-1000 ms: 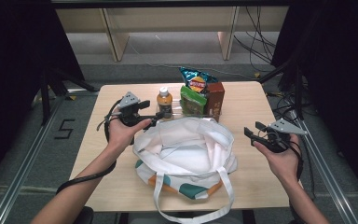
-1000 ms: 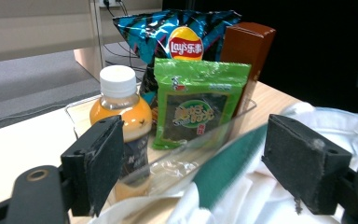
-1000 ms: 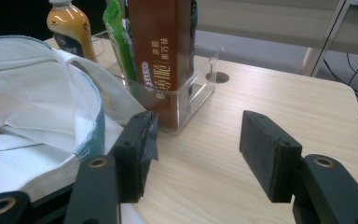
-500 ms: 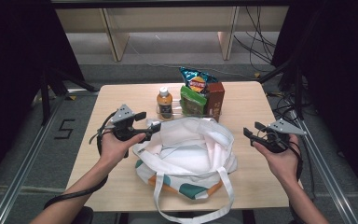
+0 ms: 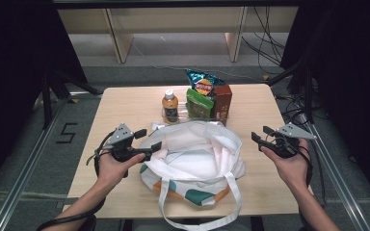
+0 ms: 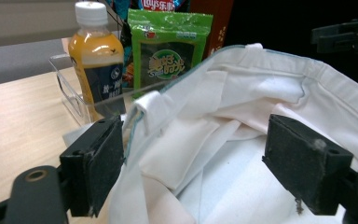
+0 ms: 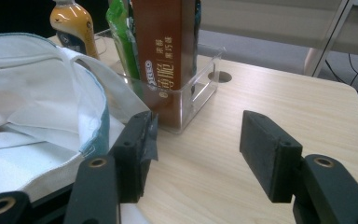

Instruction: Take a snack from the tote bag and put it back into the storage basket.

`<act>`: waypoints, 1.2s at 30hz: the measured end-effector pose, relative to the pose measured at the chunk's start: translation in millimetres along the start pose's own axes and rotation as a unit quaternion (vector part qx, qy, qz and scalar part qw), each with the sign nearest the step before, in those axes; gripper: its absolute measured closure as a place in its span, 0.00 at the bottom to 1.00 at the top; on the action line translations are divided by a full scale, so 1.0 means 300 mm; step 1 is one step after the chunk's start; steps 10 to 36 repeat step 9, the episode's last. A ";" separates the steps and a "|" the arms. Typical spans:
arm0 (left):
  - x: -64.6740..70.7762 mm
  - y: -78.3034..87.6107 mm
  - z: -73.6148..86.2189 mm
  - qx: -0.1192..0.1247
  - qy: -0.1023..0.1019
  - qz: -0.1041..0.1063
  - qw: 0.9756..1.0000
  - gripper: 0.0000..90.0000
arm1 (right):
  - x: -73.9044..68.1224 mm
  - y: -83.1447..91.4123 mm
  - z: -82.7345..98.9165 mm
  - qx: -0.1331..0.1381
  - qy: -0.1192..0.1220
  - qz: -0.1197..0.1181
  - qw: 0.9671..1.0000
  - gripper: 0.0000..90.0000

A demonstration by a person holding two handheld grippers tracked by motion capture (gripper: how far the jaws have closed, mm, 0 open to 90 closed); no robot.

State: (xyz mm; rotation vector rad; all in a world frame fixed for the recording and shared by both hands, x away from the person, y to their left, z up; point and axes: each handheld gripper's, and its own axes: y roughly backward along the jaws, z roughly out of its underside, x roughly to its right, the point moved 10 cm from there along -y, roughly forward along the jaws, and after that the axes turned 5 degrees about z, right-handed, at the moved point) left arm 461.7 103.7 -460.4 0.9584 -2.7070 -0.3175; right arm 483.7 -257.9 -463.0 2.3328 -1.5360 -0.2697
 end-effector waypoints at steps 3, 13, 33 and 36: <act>0.002 0.004 0.012 -0.001 -0.003 0.000 1.000 0.21 | -0.009 -0.002 0.002 0.000 -0.019 0.002 1.000 0.50; -0.011 0.009 0.011 0.001 -0.003 0.000 1.000 0.25 | -0.007 -0.001 0.011 -0.011 -0.024 -0.001 1.000 0.50; -0.011 0.009 0.011 0.001 -0.003 0.000 1.000 0.25 | -0.007 -0.001 0.011 -0.011 -0.024 -0.001 1.000 0.50; -0.011 0.009 0.011 0.001 -0.003 0.000 1.000 0.25 | -0.007 -0.001 0.011 -0.011 -0.024 -0.001 1.000 0.50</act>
